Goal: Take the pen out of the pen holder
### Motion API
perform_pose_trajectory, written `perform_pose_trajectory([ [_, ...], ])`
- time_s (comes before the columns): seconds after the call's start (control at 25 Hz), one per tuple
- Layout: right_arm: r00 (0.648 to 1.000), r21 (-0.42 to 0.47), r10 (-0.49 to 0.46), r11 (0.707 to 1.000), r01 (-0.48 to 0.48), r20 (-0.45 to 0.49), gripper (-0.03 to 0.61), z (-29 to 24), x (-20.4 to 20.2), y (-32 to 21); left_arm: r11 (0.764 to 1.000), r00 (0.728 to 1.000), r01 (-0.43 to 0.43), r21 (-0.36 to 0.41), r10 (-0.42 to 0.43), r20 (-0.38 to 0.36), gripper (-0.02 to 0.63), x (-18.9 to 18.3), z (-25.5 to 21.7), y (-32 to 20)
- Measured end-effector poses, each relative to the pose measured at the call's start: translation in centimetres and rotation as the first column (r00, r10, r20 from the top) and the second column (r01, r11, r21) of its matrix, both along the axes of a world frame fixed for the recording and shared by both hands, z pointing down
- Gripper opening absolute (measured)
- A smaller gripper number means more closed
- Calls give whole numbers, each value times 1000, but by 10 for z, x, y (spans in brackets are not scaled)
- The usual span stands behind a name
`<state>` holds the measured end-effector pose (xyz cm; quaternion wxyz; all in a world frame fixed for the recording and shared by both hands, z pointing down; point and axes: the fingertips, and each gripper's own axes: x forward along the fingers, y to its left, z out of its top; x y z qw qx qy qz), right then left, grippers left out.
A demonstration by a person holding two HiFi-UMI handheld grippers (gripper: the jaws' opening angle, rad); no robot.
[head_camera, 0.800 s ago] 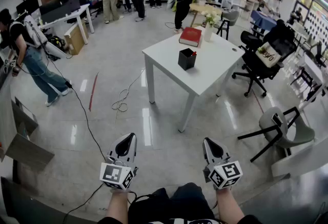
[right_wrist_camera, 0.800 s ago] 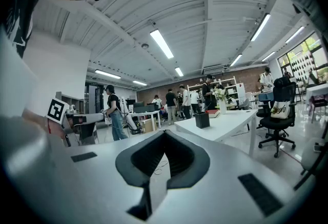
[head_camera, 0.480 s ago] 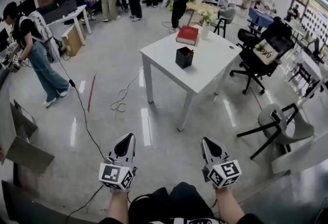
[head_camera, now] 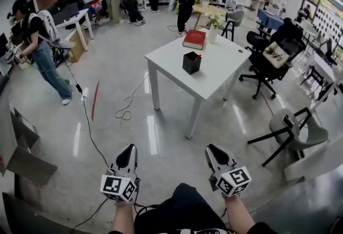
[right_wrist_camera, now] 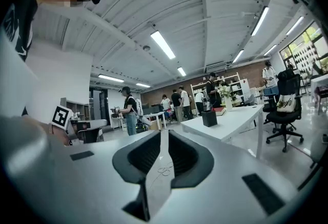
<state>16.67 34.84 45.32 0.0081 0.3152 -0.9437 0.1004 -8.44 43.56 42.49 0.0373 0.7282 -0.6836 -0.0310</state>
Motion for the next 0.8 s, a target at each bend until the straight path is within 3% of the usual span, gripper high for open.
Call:
perform_pose_trajectory([
  [0.08,1000,-28,-8,1000,8,9,120,4,-1,1,1000,1000,-9,-14,9,-5,3,1,5,-1],
  [0.16,1000,-46,-6,999,7,16,137,10,1,0,999,1000,-22,-29,22,-9,3,3,13,-3],
  [0.36,999,-72,25,997,-23,23,147,28,1,-18,998,999,-30,-56,29,-16,3,-3,33,-20],
  [0.8,998,-86,58,995,-55,34,150,25,-34,-106,998,999,-38,-58,37,-22,3,-42,24,-108],
])
